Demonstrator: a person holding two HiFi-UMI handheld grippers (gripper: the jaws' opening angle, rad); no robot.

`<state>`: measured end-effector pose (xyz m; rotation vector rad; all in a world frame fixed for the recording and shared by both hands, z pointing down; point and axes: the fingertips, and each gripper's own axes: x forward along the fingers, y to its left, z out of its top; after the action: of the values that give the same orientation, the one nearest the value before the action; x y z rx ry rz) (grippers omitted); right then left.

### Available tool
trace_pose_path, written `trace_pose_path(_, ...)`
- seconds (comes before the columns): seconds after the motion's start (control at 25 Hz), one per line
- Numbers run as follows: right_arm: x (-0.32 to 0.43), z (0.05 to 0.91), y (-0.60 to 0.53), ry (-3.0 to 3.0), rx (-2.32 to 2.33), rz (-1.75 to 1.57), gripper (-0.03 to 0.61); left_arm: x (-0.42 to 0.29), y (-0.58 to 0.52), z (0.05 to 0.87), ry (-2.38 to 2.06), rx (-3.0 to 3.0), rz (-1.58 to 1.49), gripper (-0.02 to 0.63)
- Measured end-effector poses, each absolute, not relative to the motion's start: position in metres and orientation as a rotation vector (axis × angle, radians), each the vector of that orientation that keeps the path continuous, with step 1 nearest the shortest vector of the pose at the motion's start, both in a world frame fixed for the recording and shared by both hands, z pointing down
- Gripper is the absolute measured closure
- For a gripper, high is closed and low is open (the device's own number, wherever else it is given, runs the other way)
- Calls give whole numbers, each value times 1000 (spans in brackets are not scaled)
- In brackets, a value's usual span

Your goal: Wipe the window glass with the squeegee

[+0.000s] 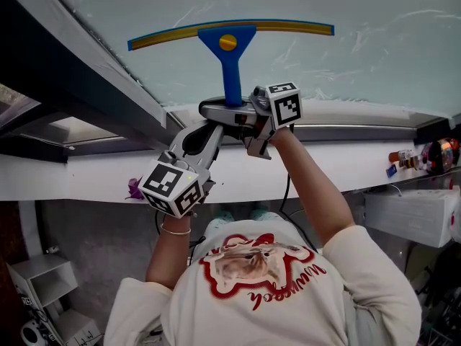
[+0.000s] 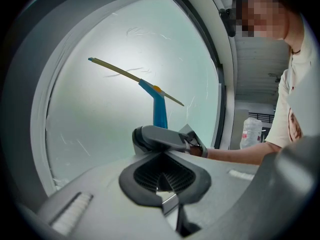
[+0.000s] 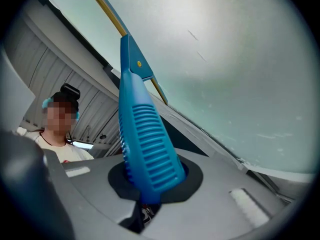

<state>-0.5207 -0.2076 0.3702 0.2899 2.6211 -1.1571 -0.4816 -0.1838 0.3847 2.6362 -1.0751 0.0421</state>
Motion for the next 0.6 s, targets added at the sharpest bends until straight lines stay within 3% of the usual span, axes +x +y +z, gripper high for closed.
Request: trace_pose_path(0.6, -522, 406, -200, 2558, 286, -1271, 540, -483, -176, 419, -1082, 2576, 92, 612)
